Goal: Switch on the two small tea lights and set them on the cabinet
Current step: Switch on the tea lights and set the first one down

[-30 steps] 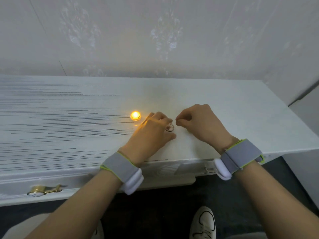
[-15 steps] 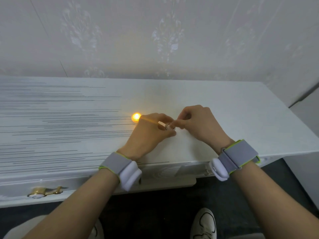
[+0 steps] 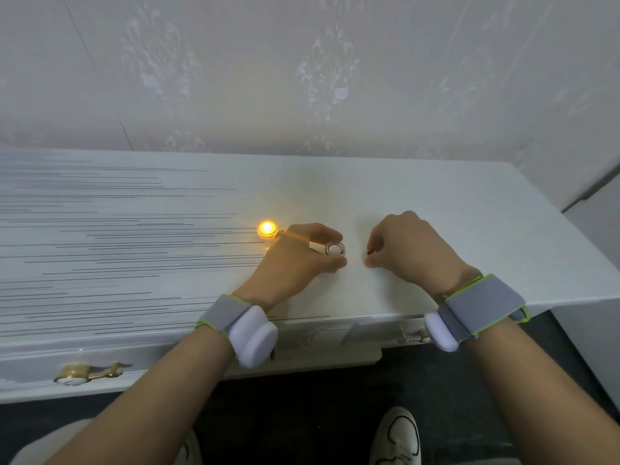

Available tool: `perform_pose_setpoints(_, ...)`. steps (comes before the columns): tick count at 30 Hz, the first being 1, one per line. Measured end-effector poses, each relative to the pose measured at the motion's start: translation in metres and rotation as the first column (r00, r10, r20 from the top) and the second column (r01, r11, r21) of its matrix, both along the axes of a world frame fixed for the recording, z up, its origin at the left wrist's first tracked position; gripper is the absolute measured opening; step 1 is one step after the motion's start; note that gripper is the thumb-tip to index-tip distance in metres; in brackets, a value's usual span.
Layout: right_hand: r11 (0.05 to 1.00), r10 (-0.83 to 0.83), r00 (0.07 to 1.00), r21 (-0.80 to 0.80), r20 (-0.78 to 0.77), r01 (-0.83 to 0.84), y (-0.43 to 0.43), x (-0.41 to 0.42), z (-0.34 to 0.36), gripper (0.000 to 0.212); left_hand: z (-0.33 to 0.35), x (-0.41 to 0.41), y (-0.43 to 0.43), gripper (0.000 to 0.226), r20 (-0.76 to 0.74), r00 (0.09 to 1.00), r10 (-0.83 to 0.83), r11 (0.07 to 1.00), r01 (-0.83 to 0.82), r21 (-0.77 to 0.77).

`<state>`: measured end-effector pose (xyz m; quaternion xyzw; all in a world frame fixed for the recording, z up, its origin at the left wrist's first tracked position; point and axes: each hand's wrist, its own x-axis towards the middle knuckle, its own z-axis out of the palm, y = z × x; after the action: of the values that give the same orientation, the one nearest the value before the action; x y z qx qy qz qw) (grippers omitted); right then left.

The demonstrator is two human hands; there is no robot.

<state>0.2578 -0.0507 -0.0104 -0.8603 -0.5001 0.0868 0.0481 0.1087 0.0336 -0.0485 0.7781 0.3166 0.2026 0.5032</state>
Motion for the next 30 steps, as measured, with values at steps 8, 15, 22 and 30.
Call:
perform_pose_setpoints(8,0.95,0.048,0.883,0.295,-0.466,0.104,0.001,-0.012,0.017,0.01,0.003,-0.003,-0.001,0.024,-0.007,0.999,-0.047,0.998,0.047,-0.032)
perform_pose_setpoints(15,0.948,0.007,0.884,0.283,-0.467,0.142,0.003,-0.023,0.009,0.013,0.005,-0.004,-0.004,0.026,0.032,0.999,-0.039,0.999,0.04,-0.032)
perform_pose_setpoints(22,0.908,-0.134,0.943,0.343,-0.305,0.24,-0.005,0.001,0.014,0.022,0.01,-0.004,-0.002,0.031,0.119,0.991,0.058,0.976,-0.032,-0.214)
perform_pose_setpoints(30,0.972,-0.234,0.945,-0.064,-0.229,0.225,-0.028,0.022,0.012,0.044,0.017,-0.003,0.0,0.035,0.278,0.954,0.113,0.8,0.079,-0.595)
